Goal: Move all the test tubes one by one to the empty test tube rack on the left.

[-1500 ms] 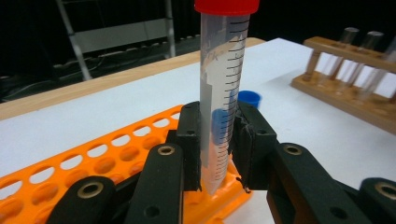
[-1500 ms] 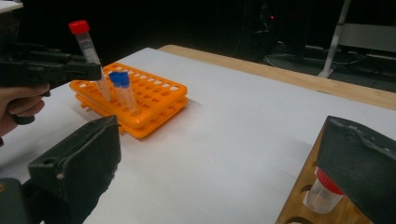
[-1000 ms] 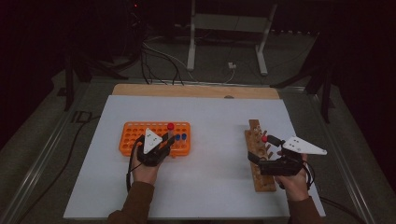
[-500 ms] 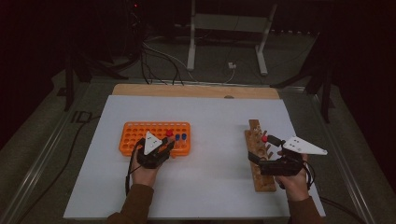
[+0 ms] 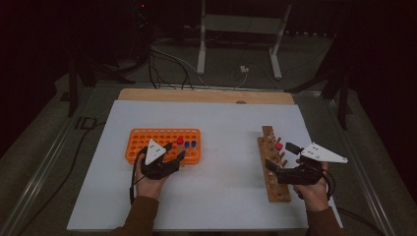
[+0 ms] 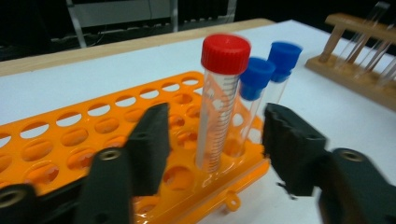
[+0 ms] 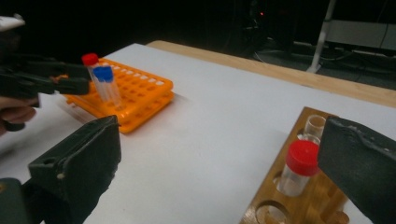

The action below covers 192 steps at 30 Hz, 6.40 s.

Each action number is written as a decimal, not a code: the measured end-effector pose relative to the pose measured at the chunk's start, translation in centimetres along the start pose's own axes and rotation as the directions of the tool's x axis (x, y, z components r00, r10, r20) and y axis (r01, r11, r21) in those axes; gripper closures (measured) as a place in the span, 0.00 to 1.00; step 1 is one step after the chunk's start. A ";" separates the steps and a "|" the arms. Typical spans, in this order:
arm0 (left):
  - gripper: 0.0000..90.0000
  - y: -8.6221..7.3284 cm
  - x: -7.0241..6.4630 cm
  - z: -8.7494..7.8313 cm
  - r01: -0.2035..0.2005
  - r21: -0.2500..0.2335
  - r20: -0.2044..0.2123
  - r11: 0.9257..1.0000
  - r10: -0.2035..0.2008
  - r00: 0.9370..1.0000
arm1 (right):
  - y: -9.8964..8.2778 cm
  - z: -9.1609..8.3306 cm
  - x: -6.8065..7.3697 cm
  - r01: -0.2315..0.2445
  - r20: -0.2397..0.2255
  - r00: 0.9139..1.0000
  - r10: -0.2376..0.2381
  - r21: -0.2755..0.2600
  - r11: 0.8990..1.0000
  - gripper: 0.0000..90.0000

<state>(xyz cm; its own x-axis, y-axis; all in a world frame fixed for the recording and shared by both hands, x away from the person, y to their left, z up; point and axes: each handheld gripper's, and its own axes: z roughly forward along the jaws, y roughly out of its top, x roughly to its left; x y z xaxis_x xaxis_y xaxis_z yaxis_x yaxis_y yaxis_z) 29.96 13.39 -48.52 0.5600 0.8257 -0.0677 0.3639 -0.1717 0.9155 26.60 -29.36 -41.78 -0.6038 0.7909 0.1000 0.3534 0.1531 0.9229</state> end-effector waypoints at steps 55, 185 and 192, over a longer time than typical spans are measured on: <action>0.01 1.1 -1.8 -1.8 0.032 -0.038 0.062 0.999 -0.029 0.998 | -1.1 2.8 -3.9 -0.009 0.162 0.987 -0.011 0.124 0.992 0.79; 0.83 2.4 -3.0 -2.4 -0.038 -0.033 0.026 0.999 0.038 0.999 | -0.1 2.8 1.3 -0.009 -0.043 0.999 0.011 0.035 0.999 0.01; 0.83 2.5 -1.2 -3.1 -0.025 -0.050 -0.036 0.998 0.023 0.999 | -0.1 2.6 1.2 -0.010 -0.035 0.999 0.011 0.032 0.999 0.01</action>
<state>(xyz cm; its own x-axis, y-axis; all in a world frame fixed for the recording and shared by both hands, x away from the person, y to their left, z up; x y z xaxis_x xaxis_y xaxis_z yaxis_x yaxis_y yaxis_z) 27.86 13.62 -44.92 0.5415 0.8401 -0.0323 0.3121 -0.1652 0.9356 27.70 -26.92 -42.67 -0.6248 0.7710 0.1233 0.3821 0.1642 0.9094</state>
